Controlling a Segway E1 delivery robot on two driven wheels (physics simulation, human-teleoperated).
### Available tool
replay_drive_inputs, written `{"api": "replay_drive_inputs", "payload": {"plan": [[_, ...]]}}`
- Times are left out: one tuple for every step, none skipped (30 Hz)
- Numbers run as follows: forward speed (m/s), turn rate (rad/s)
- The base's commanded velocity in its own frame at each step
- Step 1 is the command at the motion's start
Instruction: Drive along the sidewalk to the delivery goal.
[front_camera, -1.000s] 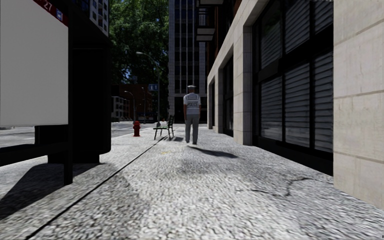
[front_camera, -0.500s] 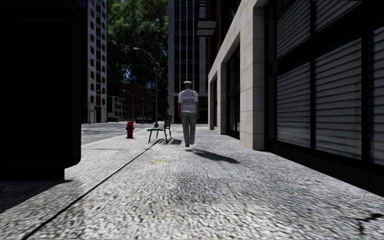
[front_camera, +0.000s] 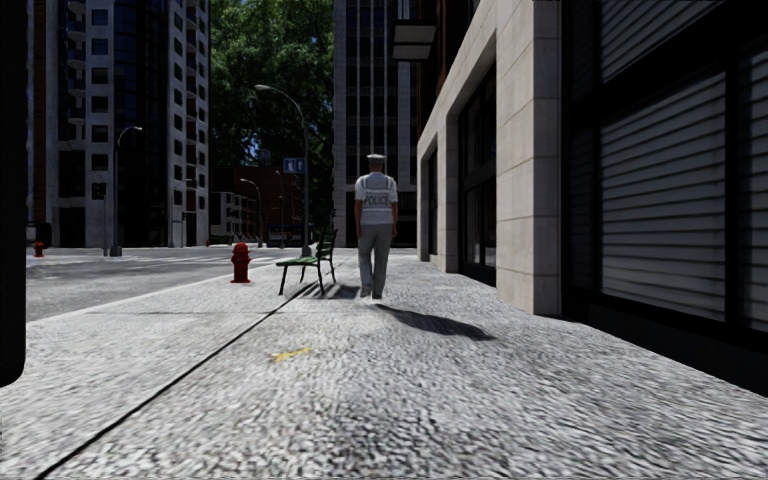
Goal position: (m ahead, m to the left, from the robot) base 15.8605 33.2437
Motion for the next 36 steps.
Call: {"api": "replay_drive_inputs", "payload": {"plan": [[2.0, 0.0], [2.0, 0.0], [2.0, 0.0], [2.0, 0.0], [2.0, 0.0], [2.0, 0.0], [2.0, 0.0], [2.0, 0.0], [2.0, 0.0], [2.0, 0.0], [2.0, 0.0], [2.0, 0.0], [2.0, 0.0], [2.0, 0.0], [2.0, 0.0], [2.0, 0.0], [2.0, 0.0], [2.0, 0.0], [2.0, 0.0], [2.0, 0.0], [2.0, 0.0], [2.0, 0.0], [2.0, 0.0], [2.0, 0.0], [2.0, 0.0], [2.0, 0.0], [2.0, 0.0], [2.0, 0.0], [2.0, 0.0], [2.0, 0.0], [2.0, 0.0], [2.0, 0.0], [2.0, 0.0], [2.0, 0.0], [2.0, 0.0], [2.0, 0.0]]}}
